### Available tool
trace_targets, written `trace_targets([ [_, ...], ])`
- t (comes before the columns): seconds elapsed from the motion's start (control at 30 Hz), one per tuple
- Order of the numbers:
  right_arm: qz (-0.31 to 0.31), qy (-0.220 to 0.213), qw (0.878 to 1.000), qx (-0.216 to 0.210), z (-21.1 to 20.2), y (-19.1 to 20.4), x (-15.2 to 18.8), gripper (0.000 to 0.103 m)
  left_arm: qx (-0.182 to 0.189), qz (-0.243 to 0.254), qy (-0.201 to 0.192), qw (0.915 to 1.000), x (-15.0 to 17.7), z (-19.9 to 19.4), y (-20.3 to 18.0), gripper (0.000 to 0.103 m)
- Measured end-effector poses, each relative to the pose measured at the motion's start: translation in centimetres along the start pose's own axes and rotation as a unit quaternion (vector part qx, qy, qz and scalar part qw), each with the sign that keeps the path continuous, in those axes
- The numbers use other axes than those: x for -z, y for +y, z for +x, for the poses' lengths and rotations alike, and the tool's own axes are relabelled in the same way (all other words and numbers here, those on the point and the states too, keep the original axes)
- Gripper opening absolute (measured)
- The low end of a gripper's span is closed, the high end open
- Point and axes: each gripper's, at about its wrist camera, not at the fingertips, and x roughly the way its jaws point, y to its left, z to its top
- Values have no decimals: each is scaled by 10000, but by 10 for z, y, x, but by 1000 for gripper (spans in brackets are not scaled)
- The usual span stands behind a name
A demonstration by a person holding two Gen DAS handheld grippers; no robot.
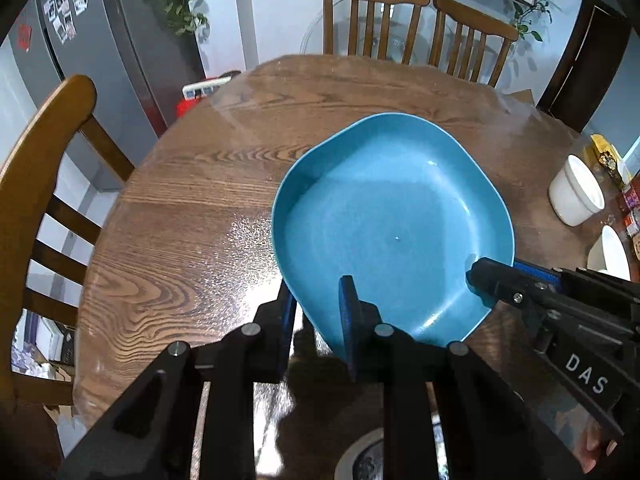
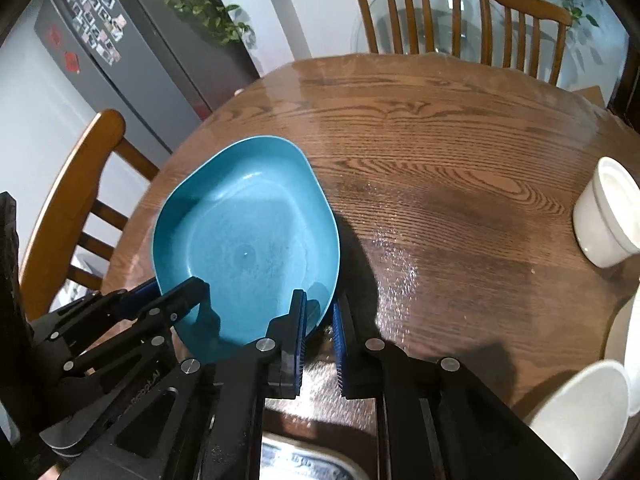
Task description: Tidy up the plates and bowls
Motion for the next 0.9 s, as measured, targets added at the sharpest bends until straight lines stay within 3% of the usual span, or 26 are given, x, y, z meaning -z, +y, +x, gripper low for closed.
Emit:
trace_targets([
  [0.5,132,-569,9980,-259,-80,-5,47,14,323,213,-494,9980,22,-76,-21,19],
  [0.9,158,-524,9979,-355,-115,-7,103,14,262,475,-525,9971,63,-107,-40,19],
])
